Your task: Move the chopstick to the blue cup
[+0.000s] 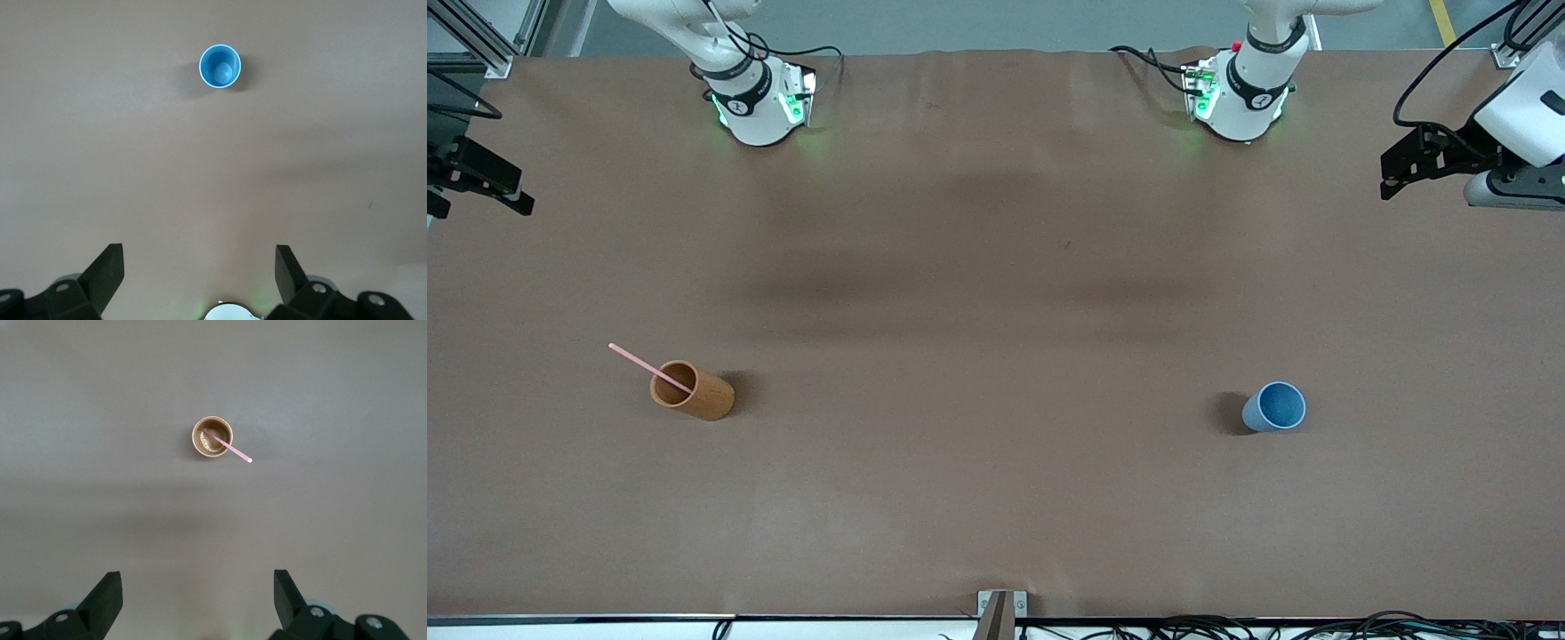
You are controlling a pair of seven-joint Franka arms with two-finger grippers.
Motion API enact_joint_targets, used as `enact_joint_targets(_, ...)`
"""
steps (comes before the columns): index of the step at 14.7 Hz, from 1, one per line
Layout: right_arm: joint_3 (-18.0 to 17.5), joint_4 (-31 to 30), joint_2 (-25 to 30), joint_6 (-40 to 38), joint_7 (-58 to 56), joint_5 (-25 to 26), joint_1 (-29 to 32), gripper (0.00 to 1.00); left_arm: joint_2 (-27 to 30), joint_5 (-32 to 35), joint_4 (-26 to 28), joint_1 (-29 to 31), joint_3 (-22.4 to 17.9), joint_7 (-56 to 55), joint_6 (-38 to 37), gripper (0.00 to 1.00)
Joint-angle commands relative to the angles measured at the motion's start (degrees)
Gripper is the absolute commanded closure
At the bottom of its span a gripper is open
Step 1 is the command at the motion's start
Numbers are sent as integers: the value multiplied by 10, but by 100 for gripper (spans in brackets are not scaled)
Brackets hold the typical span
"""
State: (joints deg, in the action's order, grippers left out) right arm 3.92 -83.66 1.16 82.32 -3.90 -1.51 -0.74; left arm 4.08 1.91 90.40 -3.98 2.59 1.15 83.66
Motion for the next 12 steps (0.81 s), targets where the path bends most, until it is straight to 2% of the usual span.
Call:
enact_joint_targets(1, -6, -9, 8, 2, 5, -9, 7, 0, -6, 12, -13, -1, -1, -1, -3, 0)
enact_joint_targets(5, -7, -9, 8, 2, 3, -9, 7, 0, -24, 13, -36, 1, -6, 6, -3, 0)
enact_joint_targets(9, -7, -19, 8, 6, 2, -9, 8, 0, -32, 9, -31, 0, -19, 7, -3, 0)
enact_joint_targets(12, -2, -47, 7, 30, -6, -9, 13, 0, -70, 10, -31, 0, -19, -4, 18, 0)
